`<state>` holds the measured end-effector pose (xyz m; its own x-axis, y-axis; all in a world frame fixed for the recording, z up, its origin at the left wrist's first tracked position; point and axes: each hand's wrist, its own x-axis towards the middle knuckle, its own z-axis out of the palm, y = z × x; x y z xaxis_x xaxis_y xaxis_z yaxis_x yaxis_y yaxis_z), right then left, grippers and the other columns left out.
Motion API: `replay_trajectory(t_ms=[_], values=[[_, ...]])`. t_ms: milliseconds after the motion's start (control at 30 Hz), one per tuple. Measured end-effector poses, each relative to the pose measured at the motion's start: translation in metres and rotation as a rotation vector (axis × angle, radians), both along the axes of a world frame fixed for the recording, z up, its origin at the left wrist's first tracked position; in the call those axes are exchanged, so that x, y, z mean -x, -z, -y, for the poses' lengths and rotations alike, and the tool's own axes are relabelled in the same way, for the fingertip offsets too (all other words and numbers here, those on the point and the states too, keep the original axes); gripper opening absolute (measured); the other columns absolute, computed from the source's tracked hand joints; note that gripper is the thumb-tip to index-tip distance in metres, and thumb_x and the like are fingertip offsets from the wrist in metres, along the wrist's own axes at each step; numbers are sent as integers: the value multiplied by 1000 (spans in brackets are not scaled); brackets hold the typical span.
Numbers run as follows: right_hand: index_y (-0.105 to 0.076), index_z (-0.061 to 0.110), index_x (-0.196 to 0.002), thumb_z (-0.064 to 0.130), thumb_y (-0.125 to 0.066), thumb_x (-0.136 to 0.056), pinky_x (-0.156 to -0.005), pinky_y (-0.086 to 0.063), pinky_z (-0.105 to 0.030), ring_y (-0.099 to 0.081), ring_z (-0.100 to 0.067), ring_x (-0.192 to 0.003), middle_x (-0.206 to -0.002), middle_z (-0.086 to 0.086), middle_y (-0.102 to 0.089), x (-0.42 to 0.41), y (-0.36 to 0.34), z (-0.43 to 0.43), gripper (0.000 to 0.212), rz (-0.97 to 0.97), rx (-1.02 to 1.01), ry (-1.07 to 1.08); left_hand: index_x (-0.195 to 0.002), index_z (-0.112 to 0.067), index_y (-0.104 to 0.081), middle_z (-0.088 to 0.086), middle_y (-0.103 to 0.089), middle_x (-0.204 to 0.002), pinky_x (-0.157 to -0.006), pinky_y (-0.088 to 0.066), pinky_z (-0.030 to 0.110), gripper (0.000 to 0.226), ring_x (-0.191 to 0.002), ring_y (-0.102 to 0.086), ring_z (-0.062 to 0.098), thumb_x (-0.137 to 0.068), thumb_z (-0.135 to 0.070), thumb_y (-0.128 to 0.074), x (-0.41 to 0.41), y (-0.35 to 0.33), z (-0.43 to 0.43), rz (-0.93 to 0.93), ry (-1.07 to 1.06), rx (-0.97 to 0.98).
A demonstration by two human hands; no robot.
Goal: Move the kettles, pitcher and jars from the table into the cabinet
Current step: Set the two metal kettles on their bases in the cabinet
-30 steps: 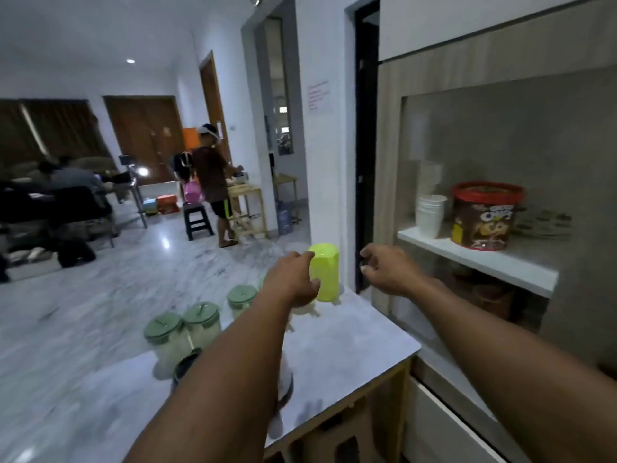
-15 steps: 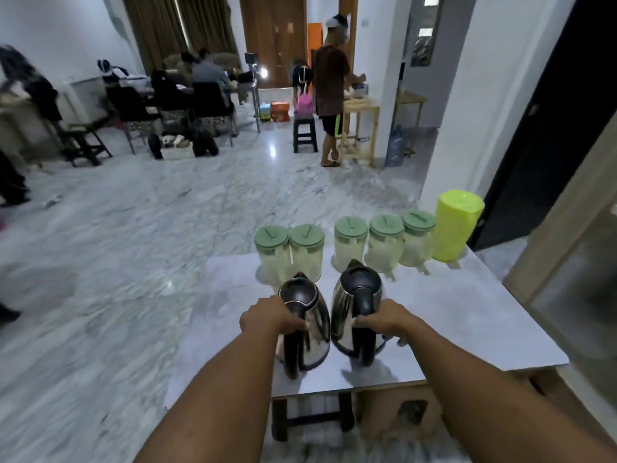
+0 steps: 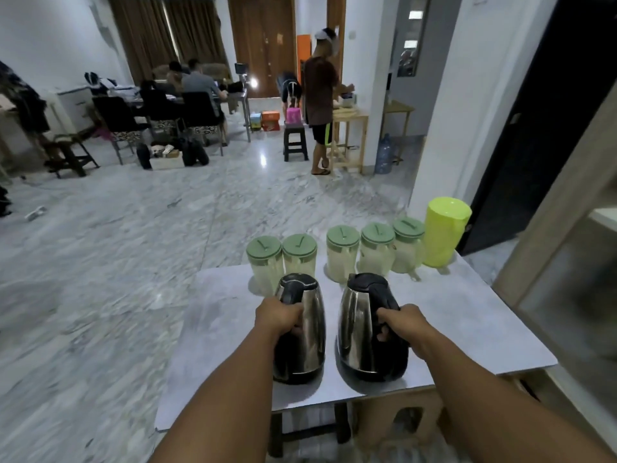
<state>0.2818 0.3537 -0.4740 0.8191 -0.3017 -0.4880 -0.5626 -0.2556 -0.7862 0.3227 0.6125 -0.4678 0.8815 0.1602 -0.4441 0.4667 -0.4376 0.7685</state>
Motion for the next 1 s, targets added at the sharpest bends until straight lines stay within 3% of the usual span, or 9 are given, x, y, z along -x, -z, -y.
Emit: replay_trajectory(t_ms=[100,233,267,367,433,567,633,767,1000], values=[[-61,-3,-80,15,-68,-76,-59,-55,-37,-69,-32,-54,-62,-15,-61,27,-17,14,20,50,-56,92,-79,2,-64,14,-70,-66,-72,-64,42,21,-62,-76,32,-77,-20,-67,7,-20,17,55,23,61],[-61,-2,-75,8,-70,-73,-53,-50,-35,-55,-28,-46,-62,-16,-53,82,-32,42,14,57,-98,251,-88,4,-66,15,-66,-69,-40,-52,23,23,-42,-67,20,-81,-18,-68,25,-40,47,76,120,78],[-62,-2,-76,8,-70,-73,-52,-49,-34,-53,-28,-45,-61,-15,-52,99,-36,51,13,59,-96,287,-90,2,-67,14,-68,-71,-40,-49,22,27,-45,-67,20,-77,-22,-71,30,-42,58,87,151,86],[-62,-1,-79,9,-69,-73,-47,-46,-31,-51,-25,-42,-58,-14,-52,152,-49,84,14,76,-54,401,-95,-7,-68,13,-73,-86,-65,-59,32,47,-75,-72,30,-59,-37,-70,39,-41,103,88,284,117],[-61,1,-80,10,-69,-72,-44,-43,-29,-49,-23,-40,-56,-12,-51,189,-62,109,14,101,-32,477,-97,-10,-68,13,-73,-89,-72,-60,37,49,-83,-72,32,-56,-38,-69,49,-44,141,101,380,164],[-68,-1,-82,13,-69,-76,-43,-42,-27,-47,-22,-39,-55,-10,-50,273,-103,157,15,166,50,625,-94,-5,-70,13,-70,-78,-67,-59,41,55,-68,-67,33,-49,-37,-69,86,-62,225,141,573,259],[-72,-6,-89,17,-68,-81,-43,-42,-27,-48,-20,-39,-56,-10,-50,324,-128,180,24,194,93,694,-85,-4,-68,12,-68,-70,-59,-55,36,48,-59,-63,30,-48,-35,-70,122,-83,264,137,701,286],[-73,-3,-80,16,-69,-79,-42,-41,-24,-46,-18,-38,-58,-10,-51,435,-182,204,19,193,202,817,-72,-4,-63,11,-58,-54,-47,-45,27,16,-42,-52,23,-67,-17,-71,217,-131,325,72,964,344],[-64,9,-72,22,-71,-73,-41,-39,-21,-45,-16,-38,-50,-4,-51,611,-261,224,14,148,382,1003,-66,-2,-58,11,-51,-49,-40,-40,23,18,-34,-44,21,-81,-8,-66,389,-189,408,119,1239,469]])
